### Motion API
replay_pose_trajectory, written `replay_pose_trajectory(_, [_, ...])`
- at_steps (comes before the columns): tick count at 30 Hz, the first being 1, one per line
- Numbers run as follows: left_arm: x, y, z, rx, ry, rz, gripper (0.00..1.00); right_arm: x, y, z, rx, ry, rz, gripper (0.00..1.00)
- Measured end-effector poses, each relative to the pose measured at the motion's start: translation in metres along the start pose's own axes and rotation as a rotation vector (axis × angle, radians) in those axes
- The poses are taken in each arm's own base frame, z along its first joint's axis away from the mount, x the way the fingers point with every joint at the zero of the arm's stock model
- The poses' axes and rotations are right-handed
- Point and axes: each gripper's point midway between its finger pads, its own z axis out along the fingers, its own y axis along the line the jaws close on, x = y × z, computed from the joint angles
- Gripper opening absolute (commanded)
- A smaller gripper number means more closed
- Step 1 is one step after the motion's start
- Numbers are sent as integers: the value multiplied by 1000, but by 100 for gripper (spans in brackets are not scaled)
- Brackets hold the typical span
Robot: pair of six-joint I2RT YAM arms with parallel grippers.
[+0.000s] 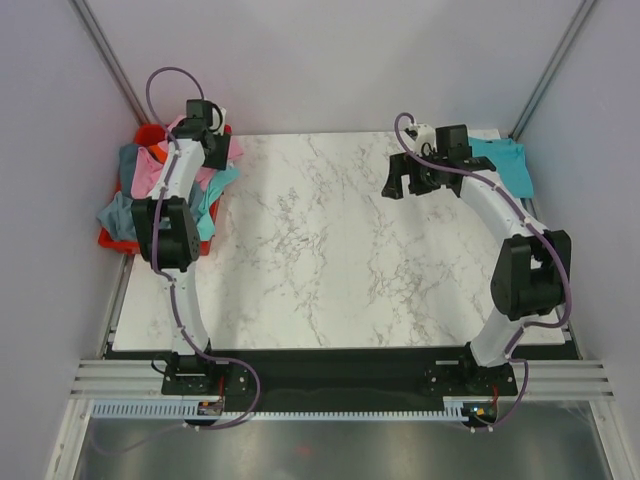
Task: Fold and stack the t-shirts
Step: Grab the tshirt from the pile
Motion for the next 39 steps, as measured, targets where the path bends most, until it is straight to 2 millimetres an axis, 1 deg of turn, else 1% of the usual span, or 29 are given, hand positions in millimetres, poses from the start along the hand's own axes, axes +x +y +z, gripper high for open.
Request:
replay_pose_trajectory(1, [2,3,3,-5,5,-4,58,-1,-1,3,0,3,1,98])
replay_pose_trajectory(2, [4,6,6,-9,11,-7,56,-1,-2,6,-2,6,3,98])
replay_pose_trajectory(4, [9,9,12,-11,23,-8,44,-2,-4,10,-4,11,6,98])
replay_pose_trajectory(6, [12,9,17,-11,32,-5,43,-4,-6,13,-4,11,6,98])
replay_pose_trajectory(7, [14,8,20,-9,37,-3,32,-6,-7,15,-4,9,5,98])
replay_pose_trajectory(8, [14,7,22,-9,39,-3,26,-8,-7,16,-4,6,4,98])
replay_pose_trajectory(9, [15,7,23,-6,41,1,20,-10,-7,16,-4,2,2,98])
replay_pose_trajectory(10, [16,7,23,-6,42,4,18,-12,-8,17,-3,0,1,98])
replay_pose_trajectory(12, [15,6,23,-5,40,8,18,-15,-7,16,-3,-7,-3,98])
replay_pose_trajectory(14, [15,6,23,-4,40,7,21,-16,-7,16,-3,-9,-4,98])
replay_pose_trajectory(15, [15,6,23,-3,39,7,23,-16,-7,16,-3,-9,-4,98])
replay_pose_trajectory(16, [14,5,23,-1,38,7,29,-16,-7,16,-3,-9,-4,98])
replay_pose_trajectory(17, [14,5,21,0,36,7,32,-16,-7,16,-3,-9,-4,98])
replay_pose_trajectory(21, [13,6,14,2,29,-2,35,-16,-7,16,-4,-9,-4,98])
replay_pose_trajectory(23, [13,7,8,1,26,-7,35,-17,-7,16,-7,-10,-2,98])
replay_pose_trajectory(28, [10,9,-7,-2,10,-13,26,-18,-5,16,-19,-18,-4,98])
replay_pose_trajectory(30, [11,10,-11,-2,9,-15,26,-20,-4,17,-22,-23,-4,98])
replay_pose_trajectory(35, [18,8,-10,3,27,-12,19,-20,-4,18,-24,-25,-2,98])
replay_pose_trajectory(36, [21,7,-9,5,34,-11,17,-20,-5,19,-24,-24,-1,98])
replay_pose_trajectory(37, [22,6,-9,7,36,-10,12,-19,-5,19,-25,-23,-1,98])
replay_pose_trajectory(38, [22,6,-9,11,37,-10,10,-19,-5,19,-24,-23,-1,98])
replay_pose_trajectory(39, [22,4,-9,19,36,-10,2,-19,-5,19,-24,-22,-1,98])
